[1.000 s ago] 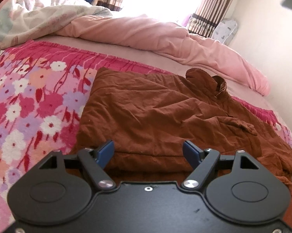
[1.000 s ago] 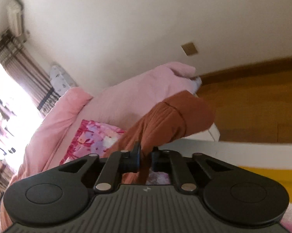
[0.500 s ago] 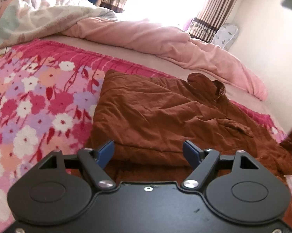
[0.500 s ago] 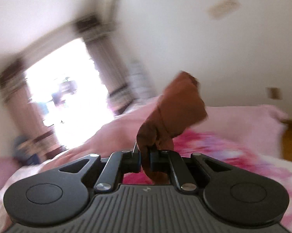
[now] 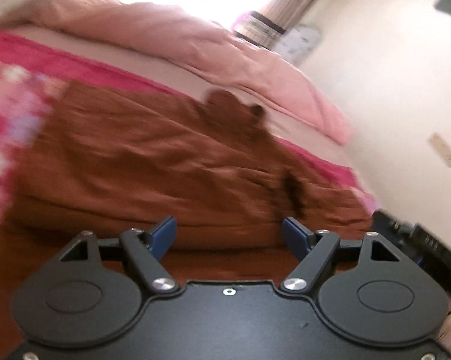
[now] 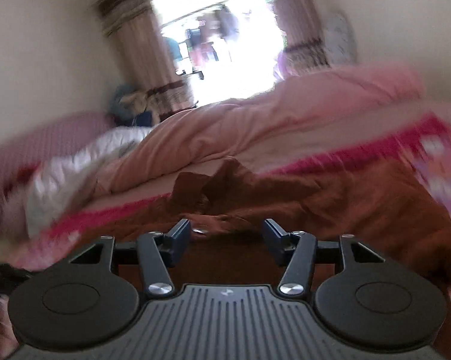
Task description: Fold large clothes
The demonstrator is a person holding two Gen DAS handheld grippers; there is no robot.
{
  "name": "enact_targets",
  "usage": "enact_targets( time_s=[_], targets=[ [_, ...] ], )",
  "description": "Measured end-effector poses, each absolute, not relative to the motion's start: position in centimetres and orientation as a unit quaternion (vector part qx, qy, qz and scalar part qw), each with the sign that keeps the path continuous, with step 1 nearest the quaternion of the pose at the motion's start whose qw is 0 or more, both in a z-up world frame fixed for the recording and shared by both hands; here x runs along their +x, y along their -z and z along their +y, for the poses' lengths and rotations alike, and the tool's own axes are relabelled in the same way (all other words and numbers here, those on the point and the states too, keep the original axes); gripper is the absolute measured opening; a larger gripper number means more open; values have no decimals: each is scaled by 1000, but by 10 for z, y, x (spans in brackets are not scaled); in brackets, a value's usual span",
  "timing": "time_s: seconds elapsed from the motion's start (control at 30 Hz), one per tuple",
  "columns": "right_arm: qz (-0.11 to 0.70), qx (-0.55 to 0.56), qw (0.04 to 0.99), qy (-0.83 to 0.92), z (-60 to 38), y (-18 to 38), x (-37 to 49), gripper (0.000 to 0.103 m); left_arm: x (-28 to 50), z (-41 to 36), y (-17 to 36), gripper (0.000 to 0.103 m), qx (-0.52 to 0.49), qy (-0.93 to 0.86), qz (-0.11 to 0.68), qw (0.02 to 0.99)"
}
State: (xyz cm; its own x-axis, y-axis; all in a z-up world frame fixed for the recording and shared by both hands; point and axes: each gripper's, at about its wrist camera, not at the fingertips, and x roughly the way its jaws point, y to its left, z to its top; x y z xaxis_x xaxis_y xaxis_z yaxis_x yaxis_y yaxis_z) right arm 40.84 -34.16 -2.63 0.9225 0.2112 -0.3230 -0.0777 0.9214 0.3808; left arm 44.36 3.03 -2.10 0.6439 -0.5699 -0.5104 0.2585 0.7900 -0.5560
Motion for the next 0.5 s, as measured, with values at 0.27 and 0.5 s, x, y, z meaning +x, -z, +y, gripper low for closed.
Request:
enact_targets(
  time_s=[0.27, 0.5],
  targets=[
    [206, 340, 918, -2, -449, 65, 351, 68, 494, -76, 47, 73, -250, 280, 403, 834],
    [218, 405, 888, -18, -472, 90, 358, 68, 509, -101, 40, 11, -252, 291, 390, 836]
  ],
)
